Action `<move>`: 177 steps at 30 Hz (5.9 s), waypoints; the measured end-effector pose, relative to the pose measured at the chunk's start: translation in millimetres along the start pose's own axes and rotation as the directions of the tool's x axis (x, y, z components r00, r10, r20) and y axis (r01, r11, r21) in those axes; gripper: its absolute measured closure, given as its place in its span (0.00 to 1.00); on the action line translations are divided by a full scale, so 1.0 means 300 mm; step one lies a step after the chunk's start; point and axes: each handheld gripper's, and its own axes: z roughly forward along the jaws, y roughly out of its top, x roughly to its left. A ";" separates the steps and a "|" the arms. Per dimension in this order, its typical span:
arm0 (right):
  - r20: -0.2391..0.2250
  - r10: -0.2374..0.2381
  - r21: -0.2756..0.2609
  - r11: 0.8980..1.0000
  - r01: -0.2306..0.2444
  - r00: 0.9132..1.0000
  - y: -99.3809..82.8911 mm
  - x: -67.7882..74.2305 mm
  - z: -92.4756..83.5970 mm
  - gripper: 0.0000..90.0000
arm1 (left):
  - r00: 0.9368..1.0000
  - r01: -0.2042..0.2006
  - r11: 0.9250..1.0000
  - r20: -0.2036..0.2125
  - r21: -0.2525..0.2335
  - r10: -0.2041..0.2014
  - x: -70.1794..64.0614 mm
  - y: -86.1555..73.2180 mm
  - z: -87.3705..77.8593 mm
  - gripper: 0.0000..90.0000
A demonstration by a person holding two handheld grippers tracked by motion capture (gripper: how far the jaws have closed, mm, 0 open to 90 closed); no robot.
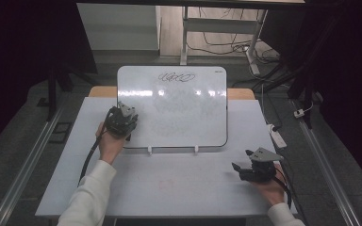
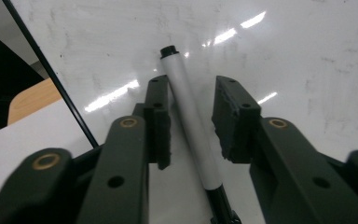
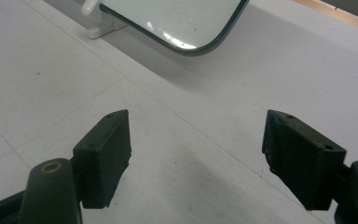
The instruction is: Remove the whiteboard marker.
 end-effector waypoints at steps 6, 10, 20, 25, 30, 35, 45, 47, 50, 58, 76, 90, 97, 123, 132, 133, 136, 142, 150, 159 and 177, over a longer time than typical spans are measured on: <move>0.008 0.000 0.002 1.000 0.000 1.000 0.000 0.000 0.001 0.26 | 1.000 -0.011 1.000 0.007 -0.016 0.011 -0.017 0.002 0.006 0.87; 0.012 -0.002 0.003 1.000 0.002 1.000 0.000 0.000 -0.001 0.26 | 0.999 -0.006 1.000 0.043 -0.024 0.007 -0.028 0.003 0.010 0.89; 0.022 0.000 -0.004 1.000 0.000 1.000 -0.001 -0.003 -0.003 0.27 | 0.997 -0.010 1.000 0.081 -0.023 0.011 -0.029 0.002 0.004 0.91; 0.018 0.005 -0.008 1.000 -0.005 1.000 -0.002 -0.003 -0.003 0.27 | 0.993 -0.004 0.999 0.119 -0.040 0.009 -0.015 0.000 -0.026 0.91; 0.007 0.012 -0.024 1.000 -0.012 1.000 -0.005 -0.005 -0.004 0.28 | 0.981 0.036 0.994 0.193 -0.106 -0.015 -0.002 0.006 -0.085 0.91; 0.001 0.028 -0.057 0.998 -0.028 1.000 -0.008 -0.001 -0.009 0.30 | 0.956 0.074 0.982 0.292 -0.174 -0.021 0.004 0.011 -0.145 0.91; -0.050 0.074 -0.075 0.994 -0.078 0.996 0.001 0.002 -0.012 0.32 | 0.899 0.112 0.968 0.437 -0.224 -0.003 -0.036 0.021 -0.189 0.91; -0.053 0.075 -0.075 0.994 -0.078 0.996 0.005 0.004 -0.012 0.32 | 0.883 0.122 0.966 0.469 -0.229 -0.001 -0.045 0.024 -0.188 0.91; -0.061 0.075 -0.078 0.994 -0.080 0.995 0.019 0.012 -0.012 0.33 | 0.872 0.130 0.964 0.490 -0.230 0.000 -0.054 0.026 -0.186 0.91; -0.107 0.092 -0.108 0.989 -0.104 0.990 0.064 0.039 -0.002 0.33 | 0.841 0.137 0.962 0.541 -0.237 0.014 -0.090 0.033 -0.189 0.91; -0.280 0.072 -0.126 0.986 -0.112 0.957 0.217 0.172 0.063 0.33 | 0.782 0.065 0.977 0.618 -0.204 0.077 -0.273 0.039 -0.136 0.91; -0.402 0.082 -0.078 0.989 -0.124 0.912 0.297 0.276 0.148 0.36 | 0.776 0.013 0.976 0.618 -0.219 0.128 -0.349 0.047 -0.137 0.91; -0.443 0.123 -0.044 0.986 -0.159 0.888 0.331 0.310 0.187 0.43 | 0.773 0.003 0.973 0.618 -0.230 0.143 -0.374 0.047 -0.141 0.91; -0.508 0.257 0.109 0.966 -0.234 0.822 0.361 0.356 0.274 0.84 | 0.782 -0.044 0.962 0.590 -0.269 0.201 -0.439 0.038 -0.145 0.91; -0.490 0.260 0.103 0.965 -0.241 0.832 0.356 0.353 0.276 0.86 | 0.760 -0.017 0.961 0.621 -0.277 0.193 -0.445 0.036 -0.142 0.88; -0.488 0.255 0.097 0.966 -0.239 0.835 0.356 0.353 0.274 0.86 | 0.755 -0.011 0.960 0.627 -0.279 0.191 -0.441 0.037 -0.142 0.87; -0.478 0.244 0.080 0.969 -0.235 0.844 0.357 0.351 0.268 0.86 | 0.760 0.006 0.956 0.623 -0.295 0.187 -0.421 0.044 -0.155 0.76; -0.464 0.234 0.035 0.969 -0.246 0.854 0.357 0.323 0.251 0.86 | 0.799 -0.002 0.954 0.573 -0.301 0.183 -0.348 0.052 -0.207 0.55; -0.445 0.208 -0.048 0.966 -0.255 0.871 0.369 0.262 0.216 0.86 | 0.835 -0.079 0.962 0.509 -0.262 0.207 -0.293 0.013 -0.293 0.42; -0.415 0.194 -0.116 0.958 -0.263 0.889 0.377 0.209 0.183 0.86 | 0.864 0.022 0.985 0.500 -0.171 0.068 -0.188 -0.124 -0.306 0.39; -0.344 0.114 -0.283 0.934 -0.219 0.932 0.398 0.152 0.102 0.86 | 0.872 0.109 0.994 0.481 -0.006 -0.093 -0.047 -0.389 -0.281 0.38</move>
